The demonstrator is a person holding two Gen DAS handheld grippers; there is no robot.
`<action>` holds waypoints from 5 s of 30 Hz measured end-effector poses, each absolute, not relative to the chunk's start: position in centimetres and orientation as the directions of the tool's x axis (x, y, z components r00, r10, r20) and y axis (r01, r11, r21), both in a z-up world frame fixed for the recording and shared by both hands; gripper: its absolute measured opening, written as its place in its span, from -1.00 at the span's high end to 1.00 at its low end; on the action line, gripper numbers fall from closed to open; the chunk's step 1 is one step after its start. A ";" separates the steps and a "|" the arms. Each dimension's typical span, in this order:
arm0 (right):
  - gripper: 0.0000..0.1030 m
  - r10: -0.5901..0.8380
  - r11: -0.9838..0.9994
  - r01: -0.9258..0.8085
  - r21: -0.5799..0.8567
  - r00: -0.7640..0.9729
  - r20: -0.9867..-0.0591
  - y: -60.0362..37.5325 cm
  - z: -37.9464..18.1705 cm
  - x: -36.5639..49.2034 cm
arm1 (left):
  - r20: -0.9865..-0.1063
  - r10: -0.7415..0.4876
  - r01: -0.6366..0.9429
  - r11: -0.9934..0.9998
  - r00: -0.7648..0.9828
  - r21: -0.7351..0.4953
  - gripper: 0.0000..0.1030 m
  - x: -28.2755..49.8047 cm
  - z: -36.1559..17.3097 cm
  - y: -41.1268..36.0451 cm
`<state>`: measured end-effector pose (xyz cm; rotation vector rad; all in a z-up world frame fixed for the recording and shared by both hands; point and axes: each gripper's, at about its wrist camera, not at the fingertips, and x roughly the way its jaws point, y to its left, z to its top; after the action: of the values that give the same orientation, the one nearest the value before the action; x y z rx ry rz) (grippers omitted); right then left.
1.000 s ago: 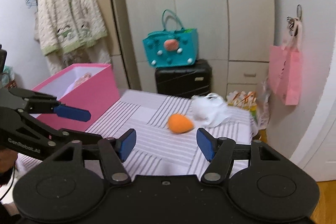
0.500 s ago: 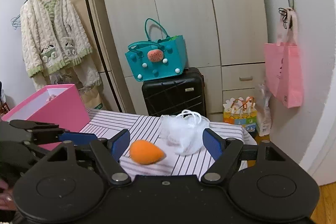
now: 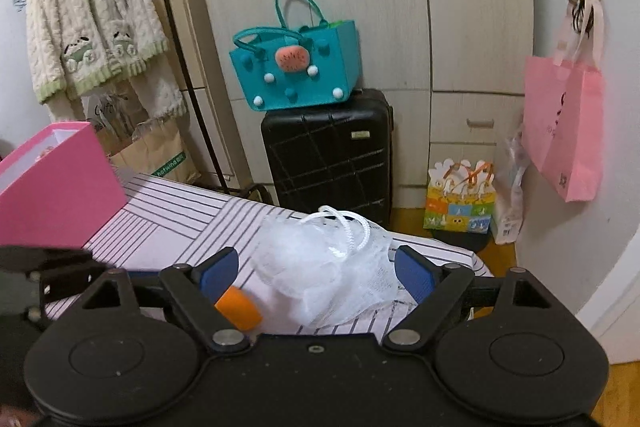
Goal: Organize soft objects
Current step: 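Grasp the orange sponge with the left tool while the right tool grasps the white mesh puff, then carry the orange sponge with the left tool while the right tool carries the puff to the box, then open the left tool over the box while the right tool releases the mesh puff inside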
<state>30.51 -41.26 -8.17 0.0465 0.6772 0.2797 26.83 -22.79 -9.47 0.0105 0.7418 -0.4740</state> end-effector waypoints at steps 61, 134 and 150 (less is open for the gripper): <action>0.23 0.371 0.926 -0.212 0.311 0.650 -0.663 -35.9 -7.7 16.6 | -0.723 -0.514 0.524 0.816 0.461 -0.245 0.25 18.2 -7.0 -15.1; 0.06 0.480 0.789 -0.591 0.169 0.420 -0.770 -7.0 -2.0 31.6 | -0.807 -0.235 0.517 0.850 0.541 0.098 0.14 24.5 -2.2 8.3; -0.20 0.454 0.823 -0.558 0.108 0.531 -0.716 -8.2 -0.1 29.5 | -0.786 -0.266 0.486 0.873 0.558 0.050 0.08 24.0 -2.0 8.7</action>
<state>29.49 -8.17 -0.06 -0.1398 0.8107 0.6065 24.02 8.69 -1.99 0.2752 0.8737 -0.4498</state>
